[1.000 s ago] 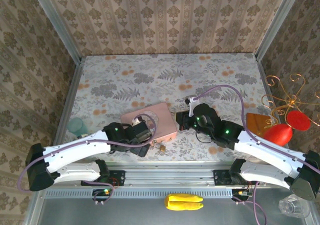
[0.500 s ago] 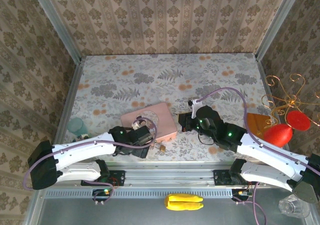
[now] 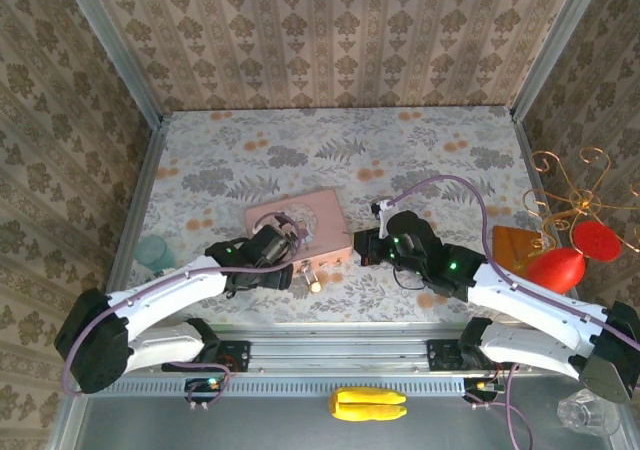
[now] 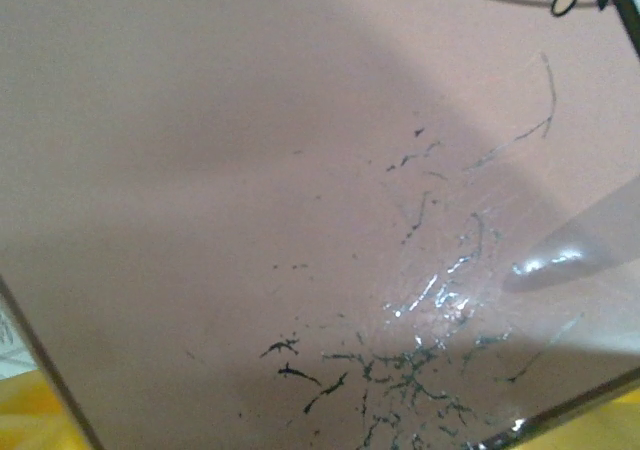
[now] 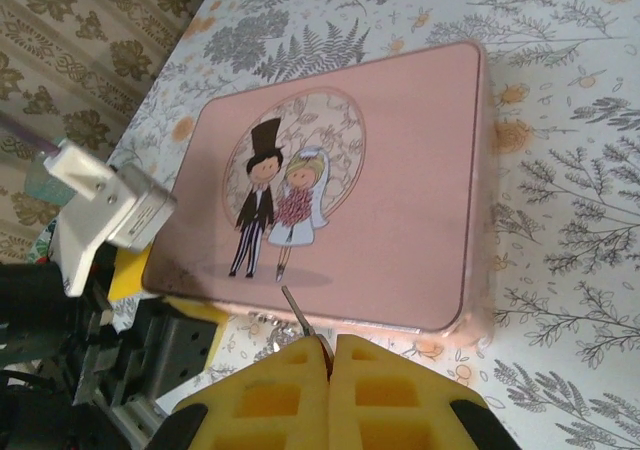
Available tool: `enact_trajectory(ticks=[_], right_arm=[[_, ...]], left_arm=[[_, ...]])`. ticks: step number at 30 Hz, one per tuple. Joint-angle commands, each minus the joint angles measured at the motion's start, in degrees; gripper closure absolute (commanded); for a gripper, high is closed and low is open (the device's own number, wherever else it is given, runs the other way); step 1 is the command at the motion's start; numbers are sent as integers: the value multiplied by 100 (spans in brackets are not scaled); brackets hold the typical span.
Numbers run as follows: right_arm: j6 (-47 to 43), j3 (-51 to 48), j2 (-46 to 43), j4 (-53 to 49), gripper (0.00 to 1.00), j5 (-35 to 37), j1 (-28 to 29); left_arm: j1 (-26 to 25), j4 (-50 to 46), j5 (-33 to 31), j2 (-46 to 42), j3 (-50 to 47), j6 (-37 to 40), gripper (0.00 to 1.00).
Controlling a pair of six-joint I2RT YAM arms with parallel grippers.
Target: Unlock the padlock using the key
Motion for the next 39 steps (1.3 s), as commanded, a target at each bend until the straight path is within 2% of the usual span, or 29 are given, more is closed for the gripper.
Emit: enact_trajectory(ticks=[1,14,21,27,31,34,39], right_arm=[[92,31,44,187,100,-111,-20],[475,-127,2,276,100,-329,-12],[740,-299,-78,349,100,-287,7],[894,-353,-52,376,100,-243,12],[943,-387,-104,369,100,-186,12],[962,-408,-139,366,100,-132,7],[994,-521,-179,608,100,-71,9]], left_arm=[[319,749,-28,193,99,420,19],[1289,2338,361,1451,639,614,19],[1667,2570,444,2045,1205,839,19],[1860,2837,955,2348,1453,968,20],[1866,2648,796,2036,1296,956,18],[1861,2514,651,1492,980,937,17],[1811,2771,850,367,245,934,18]])
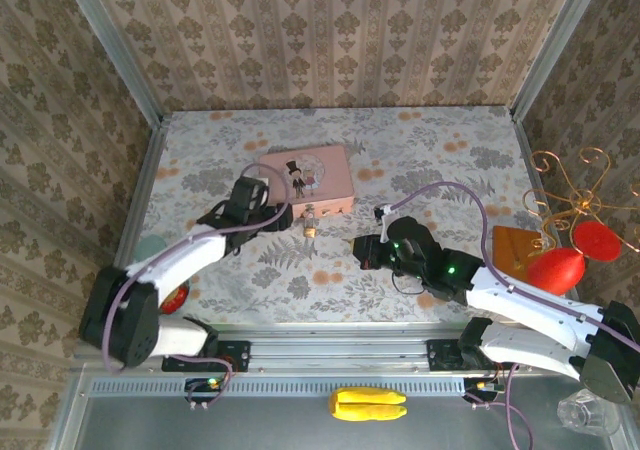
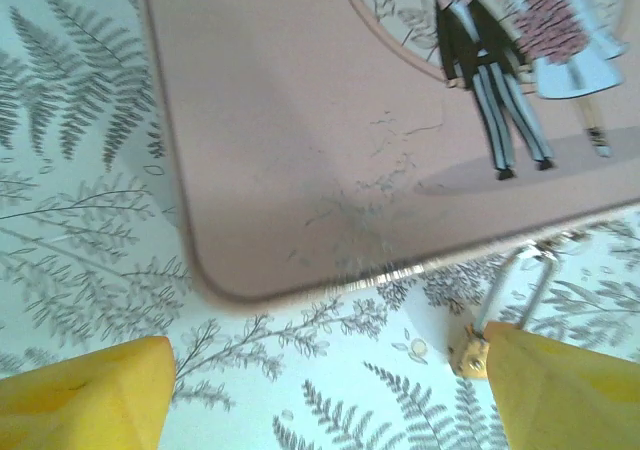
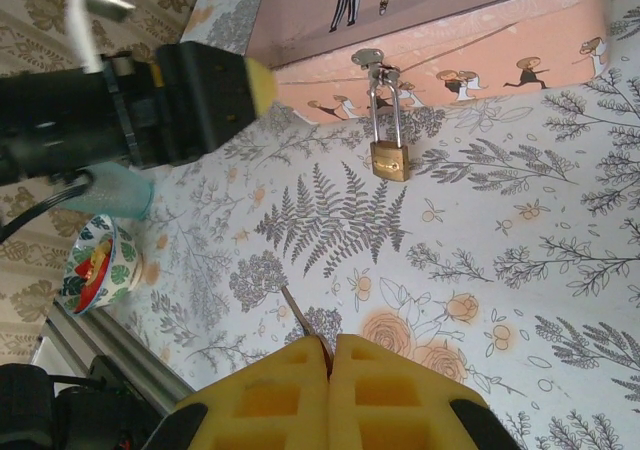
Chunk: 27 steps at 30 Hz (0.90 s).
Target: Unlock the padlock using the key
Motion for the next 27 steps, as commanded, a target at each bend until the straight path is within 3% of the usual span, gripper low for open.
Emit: enact_trajectory(ticks=[1,4,10,18,27], right_arm=[[118,-110,-123,288,100,213,8],[109,-70,-105,290,100,239,7],[152,-133,-155,403,100,340,9],[169,-170,-322,346,100,339,7],[251,-427,-667,271,100,400,12]], left_arm=[[-69,280,213,-669,-478,120,18],[-300,541,472,-1107,-836,353,19],[-1161,524,157,-1022,-901,771,19],[-1198,1761,648,113,-904,563,23],[-987,2389,640,1015,-726,213,33]])
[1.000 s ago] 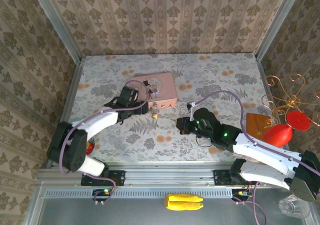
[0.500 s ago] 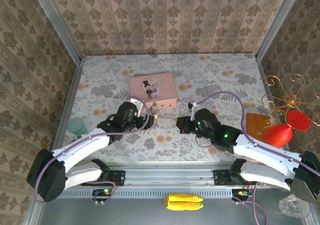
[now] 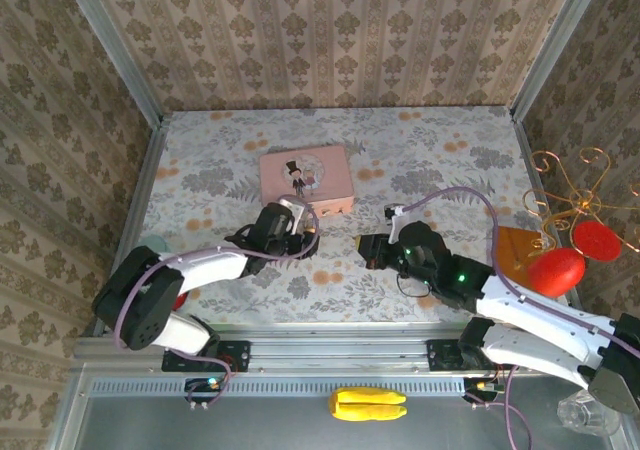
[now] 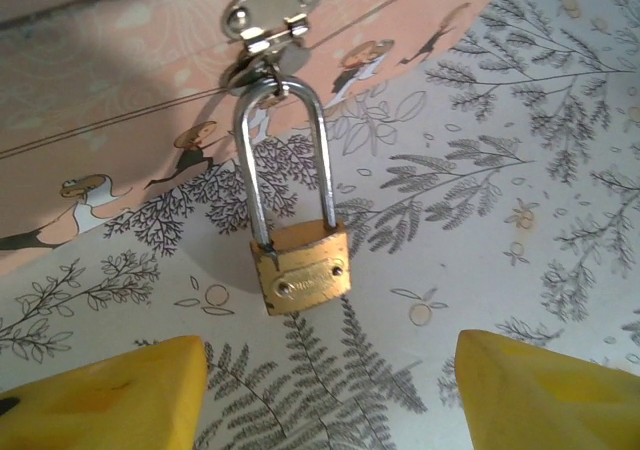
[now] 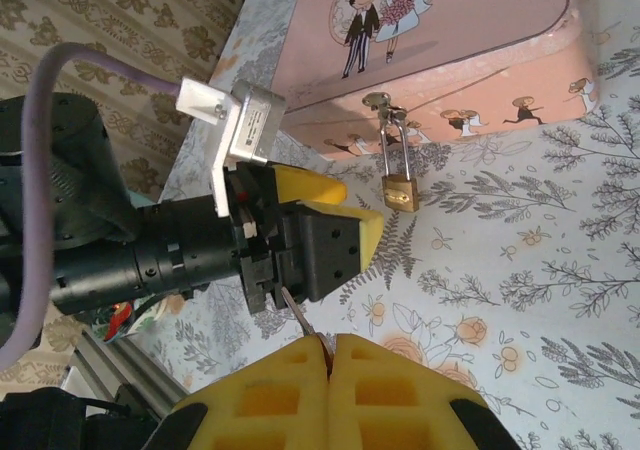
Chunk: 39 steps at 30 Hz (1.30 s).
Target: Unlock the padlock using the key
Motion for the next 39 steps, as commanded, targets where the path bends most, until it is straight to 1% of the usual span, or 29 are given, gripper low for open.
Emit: enact_trajectory(ticks=[1,5,16,20,26,35,39], right_arm=[[129,-95,-108,-23,100,164,8],[188,-117,-48,133,100,52,9],[228,-188,-55,217,100,4,19],[179,-148,-77,176,100,27,16],[175,-162,-51,188,100,30,15],[201,-183,-31,209,100,18,16],[210,-216,-33,215,100,36,16]], left_arm=[[130,479,41,126,123,-301,33],[219,779,143,304,95,-432,34],[351,1067,275,949,272,-667,36],[360,1237,432,1168,331,-693,42],[360,1343,504,1341,364,-777,49],[299,1364,369,1277,234,-752,58],[274,1435,439,1208,149,-758,61]])
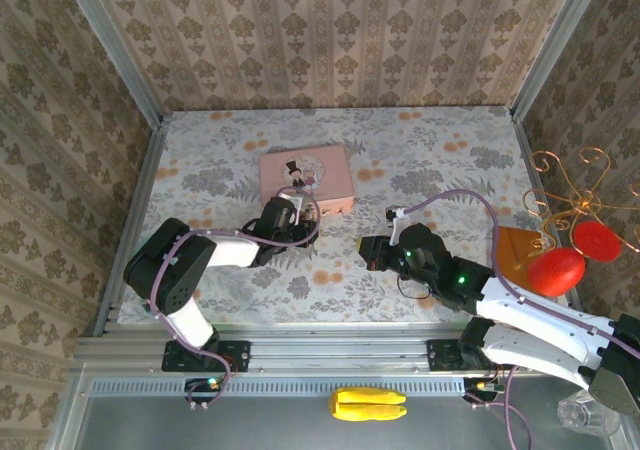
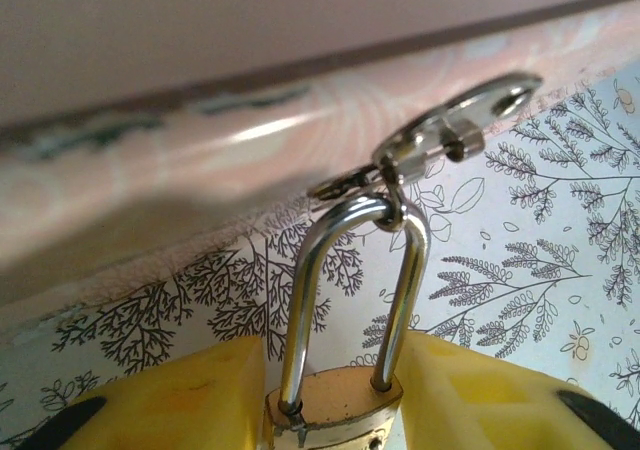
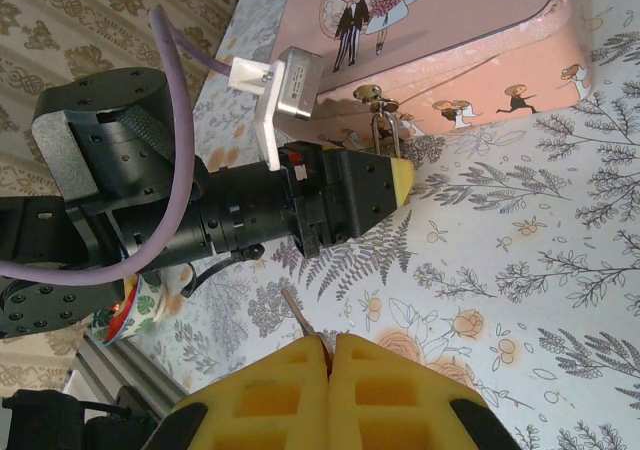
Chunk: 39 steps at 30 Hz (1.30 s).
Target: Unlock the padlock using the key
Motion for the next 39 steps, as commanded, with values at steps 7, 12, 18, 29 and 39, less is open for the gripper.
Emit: enact_trajectory(ticks=[7,12,18,29,39], right_arm=[[100,-68,8,129,100,8,17],[118,-80,0,127,100,-3,17],[120,-105,-79,73,100,20,16],[106,-72,-48,66,100,4,16],[117,-45,51,73,100,-3,16]], left_arm=[[-246,170,228,-173,-28,157,64],[-202,466,443,-120,-99,135,65],[-60,658,476,-62,-213,-81,67],[14,655,686,362,-1,-246,68],[21,553,751,411,55,-375,80]])
